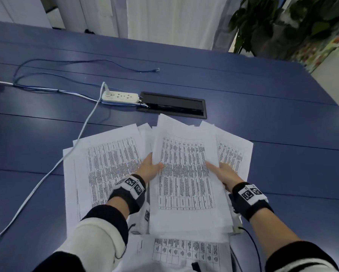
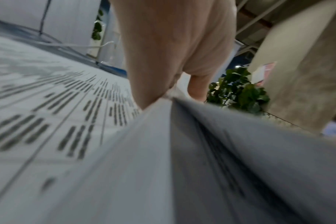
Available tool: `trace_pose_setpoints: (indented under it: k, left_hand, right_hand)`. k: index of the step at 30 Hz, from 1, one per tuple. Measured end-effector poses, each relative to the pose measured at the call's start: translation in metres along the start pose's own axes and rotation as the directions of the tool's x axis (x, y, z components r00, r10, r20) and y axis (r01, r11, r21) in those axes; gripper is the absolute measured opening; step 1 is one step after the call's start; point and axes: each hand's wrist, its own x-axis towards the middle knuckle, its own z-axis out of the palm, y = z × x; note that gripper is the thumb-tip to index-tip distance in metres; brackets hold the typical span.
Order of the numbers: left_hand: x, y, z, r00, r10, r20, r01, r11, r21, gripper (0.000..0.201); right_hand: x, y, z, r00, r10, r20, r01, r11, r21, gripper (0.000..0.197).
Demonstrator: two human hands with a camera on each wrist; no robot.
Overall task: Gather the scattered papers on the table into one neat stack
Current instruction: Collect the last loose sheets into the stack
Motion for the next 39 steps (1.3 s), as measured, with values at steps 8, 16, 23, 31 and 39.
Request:
trace_pose_setpoints:
  k: [8,16,23,31,39]
  left_hand:
    - [-0.016,-0.042,-0.084,0.840,-0.061,-0.540,0.359,0.808,0.467,0.068]
    - [-0.019,-0.061,-0.080,0.903,-0.129,-0.409,0.371,0.715,0.593,0.094]
    - [0.000,-0.035,-0.082,0.932,-0.016,-0.362,0.217,0.824,0.523,0.059]
    - [-0.008,-0.054,-0.105,0.816,-0.162,-0.555,0.386,0.867,0.315,0.071]
    - [0.005,-0.039,-0.089,0.978,-0.030,-0.207,0.095,0.946,0.311,0.035]
  right_hand:
    - [0.001,0.025,-0.012,0.995,-0.028,-0.094,0.040,0.991,0.129,0.043]
    - [-0.006,0.022,-0.009,0.996,-0.075,-0.050,0.084,0.973,0.213,0.035]
    - [-0.006,0.025,-0.020,0.998,-0.049,-0.047,0.059,0.968,0.243,0.039]
    - [-0.004,0.021,0.001,0.998,-0.019,0.065,0.001,0.965,0.264,0.036]
    - [-0.011,-0.004,0.033,0.984,-0.054,0.171,0.016,0.975,0.222,0.037]
